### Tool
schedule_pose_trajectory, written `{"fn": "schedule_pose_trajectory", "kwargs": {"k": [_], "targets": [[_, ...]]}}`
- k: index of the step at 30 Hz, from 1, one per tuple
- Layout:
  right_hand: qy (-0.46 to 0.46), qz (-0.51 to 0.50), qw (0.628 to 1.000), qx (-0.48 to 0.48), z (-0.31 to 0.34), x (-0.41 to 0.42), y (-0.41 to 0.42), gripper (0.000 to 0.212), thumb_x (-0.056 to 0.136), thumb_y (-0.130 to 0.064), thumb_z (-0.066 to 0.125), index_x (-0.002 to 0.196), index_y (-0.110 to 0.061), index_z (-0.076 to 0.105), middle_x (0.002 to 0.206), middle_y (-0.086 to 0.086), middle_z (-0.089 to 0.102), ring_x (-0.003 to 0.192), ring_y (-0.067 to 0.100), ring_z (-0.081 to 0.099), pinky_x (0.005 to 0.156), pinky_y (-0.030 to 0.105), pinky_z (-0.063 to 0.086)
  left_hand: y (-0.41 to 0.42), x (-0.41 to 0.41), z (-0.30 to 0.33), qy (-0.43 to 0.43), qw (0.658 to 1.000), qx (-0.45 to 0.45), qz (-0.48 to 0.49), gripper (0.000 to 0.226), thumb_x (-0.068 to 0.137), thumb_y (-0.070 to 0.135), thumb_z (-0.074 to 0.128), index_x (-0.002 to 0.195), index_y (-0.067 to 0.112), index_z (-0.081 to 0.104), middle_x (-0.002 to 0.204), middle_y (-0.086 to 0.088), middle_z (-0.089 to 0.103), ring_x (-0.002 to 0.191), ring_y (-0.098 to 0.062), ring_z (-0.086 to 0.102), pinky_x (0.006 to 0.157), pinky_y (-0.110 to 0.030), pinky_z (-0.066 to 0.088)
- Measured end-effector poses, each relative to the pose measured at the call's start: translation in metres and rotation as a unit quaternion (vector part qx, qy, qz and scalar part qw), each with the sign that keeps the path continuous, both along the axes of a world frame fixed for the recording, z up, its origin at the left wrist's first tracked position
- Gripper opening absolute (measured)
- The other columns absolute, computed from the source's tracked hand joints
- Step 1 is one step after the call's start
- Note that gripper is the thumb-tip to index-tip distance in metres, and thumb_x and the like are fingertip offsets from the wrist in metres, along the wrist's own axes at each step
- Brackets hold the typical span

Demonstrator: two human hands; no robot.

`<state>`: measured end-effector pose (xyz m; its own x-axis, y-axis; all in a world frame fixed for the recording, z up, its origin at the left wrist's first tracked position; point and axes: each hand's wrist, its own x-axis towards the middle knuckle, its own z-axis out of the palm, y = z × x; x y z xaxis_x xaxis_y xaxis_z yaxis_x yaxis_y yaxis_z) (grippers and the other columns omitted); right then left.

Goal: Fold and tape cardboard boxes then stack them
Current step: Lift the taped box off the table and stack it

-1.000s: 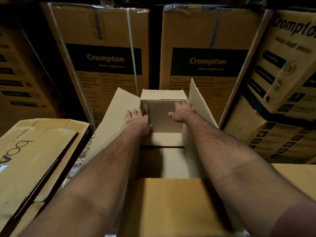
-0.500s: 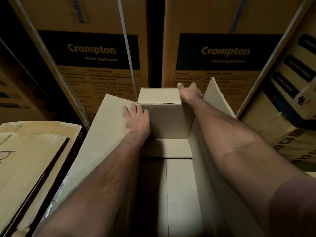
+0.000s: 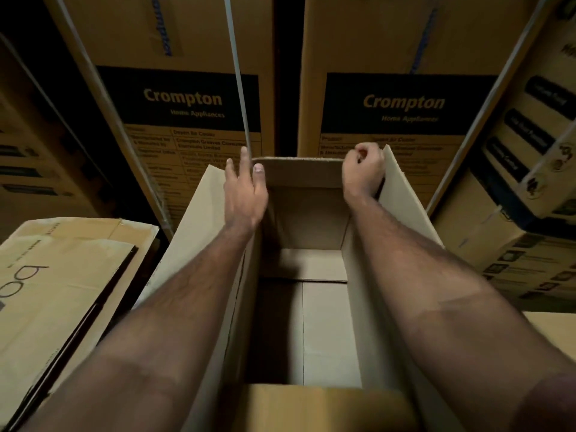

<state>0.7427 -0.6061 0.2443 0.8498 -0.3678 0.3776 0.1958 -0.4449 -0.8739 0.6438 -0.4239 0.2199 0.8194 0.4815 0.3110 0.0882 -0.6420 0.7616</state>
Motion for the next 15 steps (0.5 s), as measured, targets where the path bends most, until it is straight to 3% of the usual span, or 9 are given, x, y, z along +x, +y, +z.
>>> {"fn": "schedule_pose_trajectory", "kwargs": {"k": [3,6,9,13,15], "targets": [[-0.042,-0.012,0.959,-0.281,-0.013,-0.025,-0.008,0.021,0.096,-0.018,0.054,0.107,-0.011,0.070,0.115,0.006,0.064,0.111,0.022,0.054,0.096,0.031,0.044,0.004,-0.013,0.010,0.059,0.991,0.123,0.005,0.055,0.107,0.049,0.025,0.147,0.019,0.048,0.158,-0.015,0.035,0.148,-0.033,0.025,0.121,-0.049,0.020],[-0.017,-0.019,0.851,-0.525,-0.017,-0.053,-0.018,0.025,0.095,-0.029,0.056,0.108,-0.014,0.072,0.112,0.007,0.069,0.111,0.027,0.057,0.103,0.042,0.040,0.004,-0.032,0.012,0.231,0.921,0.315,0.009,0.051,0.104,0.052,0.030,0.135,0.025,0.061,0.155,-0.016,0.038,0.149,-0.038,0.018,0.121,-0.055,0.010],[0.034,-0.031,0.810,-0.584,-0.007,-0.081,-0.024,0.027,0.093,-0.034,0.061,0.110,-0.016,0.071,0.113,0.007,0.069,0.112,0.029,0.056,0.100,0.044,0.039,-0.004,-0.053,0.013,0.350,0.850,0.394,0.001,0.043,0.099,0.053,0.046,0.134,0.034,0.060,0.158,-0.019,0.027,0.149,-0.043,0.007,0.120,-0.060,0.003],[0.057,-0.062,0.786,-0.612,0.009,-0.120,-0.028,0.033,0.087,-0.036,0.068,0.115,-0.019,0.068,0.125,0.012,0.061,0.122,0.033,0.049,0.107,0.052,0.034,-0.006,-0.094,0.010,0.386,0.844,0.370,-0.039,0.065,0.097,0.063,0.042,0.149,0.023,0.043,0.164,-0.016,0.016,0.151,-0.040,0.003,0.121,-0.061,-0.002],[0.075,-0.084,0.790,-0.603,0.020,-0.141,-0.032,0.042,0.080,-0.034,0.073,0.119,-0.019,0.065,0.128,0.014,0.055,0.123,0.033,0.045,0.109,0.055,0.033,-0.010,-0.117,0.012,0.378,0.850,0.367,-0.025,0.063,0.097,0.061,0.044,0.149,0.026,0.040,0.163,-0.019,0.017,0.151,-0.042,0.008,0.121,-0.062,0.001]]}}
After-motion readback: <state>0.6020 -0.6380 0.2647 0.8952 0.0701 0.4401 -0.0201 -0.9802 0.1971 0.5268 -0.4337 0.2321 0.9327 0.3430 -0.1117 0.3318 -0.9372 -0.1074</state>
